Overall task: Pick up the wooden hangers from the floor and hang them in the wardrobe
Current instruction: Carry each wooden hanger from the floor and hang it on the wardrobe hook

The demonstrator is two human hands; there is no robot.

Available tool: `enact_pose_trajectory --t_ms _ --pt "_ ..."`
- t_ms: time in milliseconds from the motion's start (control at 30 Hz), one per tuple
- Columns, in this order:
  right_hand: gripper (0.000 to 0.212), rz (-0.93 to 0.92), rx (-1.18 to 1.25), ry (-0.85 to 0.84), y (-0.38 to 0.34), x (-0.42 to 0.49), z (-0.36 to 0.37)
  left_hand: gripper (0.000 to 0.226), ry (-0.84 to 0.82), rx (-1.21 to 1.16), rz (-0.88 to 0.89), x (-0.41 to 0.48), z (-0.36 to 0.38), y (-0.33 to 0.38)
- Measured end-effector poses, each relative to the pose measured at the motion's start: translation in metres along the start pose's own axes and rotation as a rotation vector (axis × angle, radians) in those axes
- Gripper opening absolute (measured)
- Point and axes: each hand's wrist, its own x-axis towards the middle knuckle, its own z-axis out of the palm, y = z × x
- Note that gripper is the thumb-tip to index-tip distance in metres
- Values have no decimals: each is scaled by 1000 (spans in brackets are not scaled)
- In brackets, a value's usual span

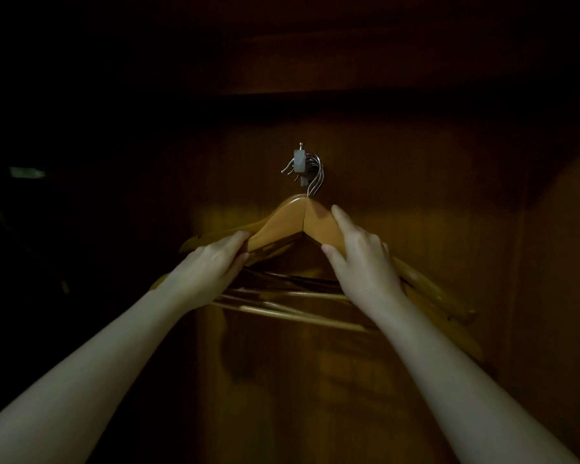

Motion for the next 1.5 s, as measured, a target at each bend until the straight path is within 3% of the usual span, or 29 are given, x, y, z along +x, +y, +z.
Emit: enact_pose_trajectory --t_ms 467,667,1000,1200,1500 --pt "63 13 -73 21 10 8 14 23 91 -14 -67 3 11 8" --pt "66 66 -160 17 1 1 7 55 14 29 -217 -5 13 25" --pt "46 -153 -333 121 -7 -73 13 62 118 36 -9 -72 18 41" --pt "37 -130 -302 -5 -11 -132 25 57 -63 -73 156 -123 35 58" --pt "34 215 -289 -396 18 -252 44 48 -533 -288 251 -187 98 102"
